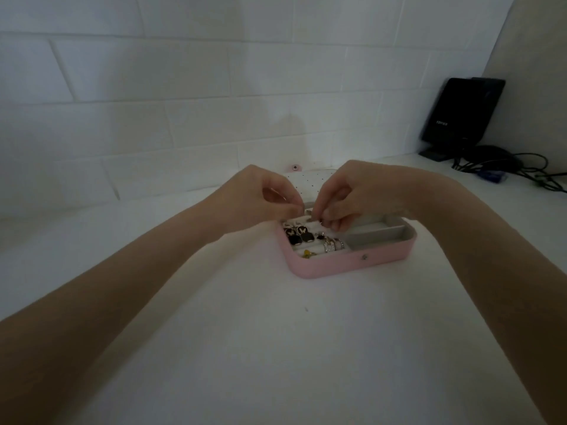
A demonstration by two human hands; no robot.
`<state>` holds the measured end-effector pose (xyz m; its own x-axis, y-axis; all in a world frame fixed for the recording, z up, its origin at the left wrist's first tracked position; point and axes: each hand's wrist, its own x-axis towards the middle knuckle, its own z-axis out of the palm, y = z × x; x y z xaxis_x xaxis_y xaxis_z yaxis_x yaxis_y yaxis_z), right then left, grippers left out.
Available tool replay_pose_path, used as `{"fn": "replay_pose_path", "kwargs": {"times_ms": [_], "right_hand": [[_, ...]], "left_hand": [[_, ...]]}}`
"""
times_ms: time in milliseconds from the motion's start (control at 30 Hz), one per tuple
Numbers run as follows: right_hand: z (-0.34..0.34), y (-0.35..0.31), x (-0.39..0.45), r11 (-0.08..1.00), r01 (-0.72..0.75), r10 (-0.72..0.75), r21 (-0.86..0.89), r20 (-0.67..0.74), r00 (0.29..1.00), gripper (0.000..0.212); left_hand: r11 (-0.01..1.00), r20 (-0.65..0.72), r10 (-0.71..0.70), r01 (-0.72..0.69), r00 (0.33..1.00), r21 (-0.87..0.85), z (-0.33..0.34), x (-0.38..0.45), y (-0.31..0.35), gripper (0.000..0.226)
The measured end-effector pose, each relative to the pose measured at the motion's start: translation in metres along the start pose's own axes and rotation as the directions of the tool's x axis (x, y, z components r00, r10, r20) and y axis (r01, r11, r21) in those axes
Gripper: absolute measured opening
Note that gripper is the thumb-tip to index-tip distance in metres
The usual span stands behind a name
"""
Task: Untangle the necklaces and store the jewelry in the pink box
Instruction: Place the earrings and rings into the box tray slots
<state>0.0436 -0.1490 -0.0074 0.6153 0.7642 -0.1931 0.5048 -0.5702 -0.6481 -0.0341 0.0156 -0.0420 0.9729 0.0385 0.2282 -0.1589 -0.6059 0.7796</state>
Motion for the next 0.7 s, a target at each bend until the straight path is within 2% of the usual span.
{"fn": "replay_pose_path", "kwargs": {"times_ms": [100,200,300,433,600,700], "right_hand": [[-0.015,-0.002,-0.009,0.996,0.007,0.006,0.085,-0.155,0.988,0.019],[-0.029,0.003,-0.018,0.998,-0.049,0.054,0.028,-0.216,0.975,0.021],[-0.047,0.027,-0.032,0.984,-0.164,0.133,-0.073,-0.315,0.940,0.021],[-0.064,0.079,-0.061,0.894,-0.383,0.230,-0.231,-0.498,0.836,0.027],[-0.058,0.133,-0.084,0.797,-0.540,0.367,-0.271,-0.493,0.789,0.024],[-0.053,0.148,-0.085,0.793,-0.563,0.386,-0.233,-0.522,0.760,0.025]], "left_hand": [[1.000,-0.007,0.008,-0.008,1.000,0.006,0.003,0.014,0.015,0.009],[0.998,0.079,0.001,-0.006,0.997,0.056,0.019,0.032,0.033,0.006],[0.991,0.162,0.043,-0.062,0.986,0.115,0.040,0.049,0.050,0.006],[0.969,0.259,0.094,-0.148,0.961,0.199,0.074,0.065,0.070,0.010],[0.946,0.342,0.132,-0.222,0.930,0.237,0.109,0.074,0.085,0.012],[0.940,0.366,0.146,-0.244,0.919,0.237,0.122,0.072,0.089,0.013]]}}
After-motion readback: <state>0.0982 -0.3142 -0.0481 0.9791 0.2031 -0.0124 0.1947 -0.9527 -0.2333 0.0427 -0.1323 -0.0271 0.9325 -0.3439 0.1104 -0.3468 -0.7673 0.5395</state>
